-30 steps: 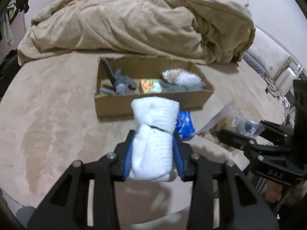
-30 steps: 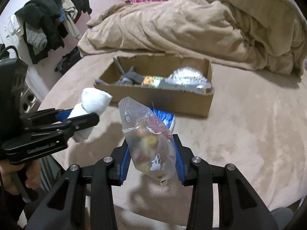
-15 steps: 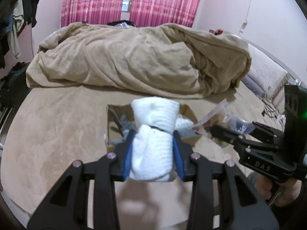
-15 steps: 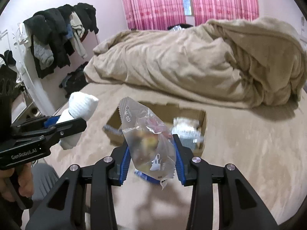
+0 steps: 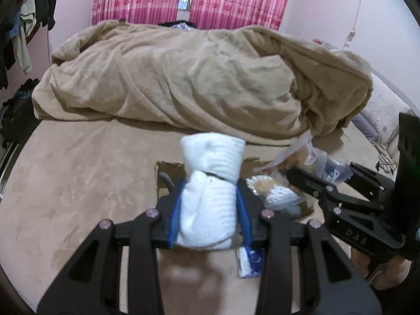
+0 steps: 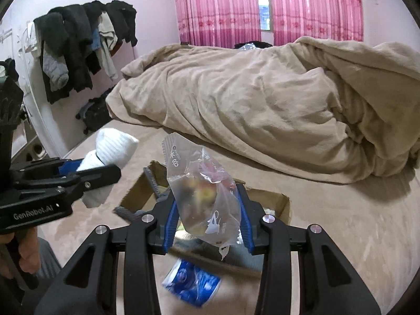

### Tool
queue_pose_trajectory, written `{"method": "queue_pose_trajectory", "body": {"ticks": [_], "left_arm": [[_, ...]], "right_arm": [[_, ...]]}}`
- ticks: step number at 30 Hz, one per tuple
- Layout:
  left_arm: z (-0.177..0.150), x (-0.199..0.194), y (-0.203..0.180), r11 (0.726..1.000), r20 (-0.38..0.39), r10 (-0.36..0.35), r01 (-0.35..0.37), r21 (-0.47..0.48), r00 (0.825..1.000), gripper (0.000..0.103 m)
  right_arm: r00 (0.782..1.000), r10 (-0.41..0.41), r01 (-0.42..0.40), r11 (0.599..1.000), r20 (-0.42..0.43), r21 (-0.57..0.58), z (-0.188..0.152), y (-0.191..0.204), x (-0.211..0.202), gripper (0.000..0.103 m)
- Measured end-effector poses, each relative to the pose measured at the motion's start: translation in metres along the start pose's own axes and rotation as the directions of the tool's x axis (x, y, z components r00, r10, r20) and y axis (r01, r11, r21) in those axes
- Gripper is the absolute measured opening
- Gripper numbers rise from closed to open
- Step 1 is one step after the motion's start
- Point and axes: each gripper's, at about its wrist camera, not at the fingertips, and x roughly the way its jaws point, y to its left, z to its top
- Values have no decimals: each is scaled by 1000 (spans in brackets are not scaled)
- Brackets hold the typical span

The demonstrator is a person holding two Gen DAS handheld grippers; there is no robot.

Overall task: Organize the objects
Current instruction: 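Lower white socks and snack bag into the cardboard box and open both tools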

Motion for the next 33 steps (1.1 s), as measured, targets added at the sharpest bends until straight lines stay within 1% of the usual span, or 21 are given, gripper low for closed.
{"method": "queue_pose_trajectory", "body": {"ticks": [5, 9, 11, 16, 17, 18, 21, 22, 23, 25, 28, 30, 32, 33], "left_arm": [[-8, 42, 10, 1000, -55, 3, -4, -15, 998, 38], [-15, 68, 16, 1000, -78, -1, -1, -28, 997, 38], [-18, 78, 19, 999, -81, -27, 24, -41, 996, 39], [-24, 98, 21, 999, -116, -15, 10, -47, 993, 40], [-26, 102, 20, 999, -120, 4, -9, -37, 993, 41], [-27, 102, 20, 1000, -116, 16, -19, -25, 993, 41], [-26, 98, 18, 1000, -113, -2, -1, -26, 994, 44], [-25, 96, 18, 1000, -110, 6, -8, -24, 994, 50], [-24, 93, 18, 1000, -108, 11, -14, -24, 994, 59], [-23, 85, 19, 999, -94, 1, -5, -46, 996, 65], [-22, 66, 18, 999, -67, 6, -9, -50, 998, 66], [-23, 52, 16, 999, -57, 14, -17, -48, 998, 66], [-24, 39, 14, 999, -48, 14, -17, -48, 999, 66], [-25, 30, 12, 999, -42, 17, -18, -47, 999, 66]], "right_arm": [[999, -9, 9, 1000, -34, 1, -3, -7, 40, 42], [997, -11, 12, 1000, -79, 15, -10, -14, 72, 42], [995, -14, 16, 1000, -95, 14, -13, -15, 82, 42], [991, -20, 23, 1000, -129, 20, -20, -21, 103, 42], [991, -20, 23, 1000, -135, 21, -22, -21, 105, 42], [990, -17, 20, 999, -143, 25, -24, -22, 108, 42], [989, -20, 24, 999, -146, 22, -26, -20, 112, 43], [989, -24, 27, 999, -145, 21, -26, -19, 111, 43], [989, -20, 24, 999, -145, 26, -26, -19, 111, 43], [989, -8, 14, 999, -150, 40, -26, -20, 109, 43], [989, -10, 16, 999, -146, 43, -25, -19, 99, 44], [990, -15, 21, 999, -140, 41, -22, -17, 91, 49], [992, -12, 17, 999, -128, 43, -19, -15, 80, 51], [992, -8, 14, 999, -125, 45, -18, -14, 76, 54]]}}
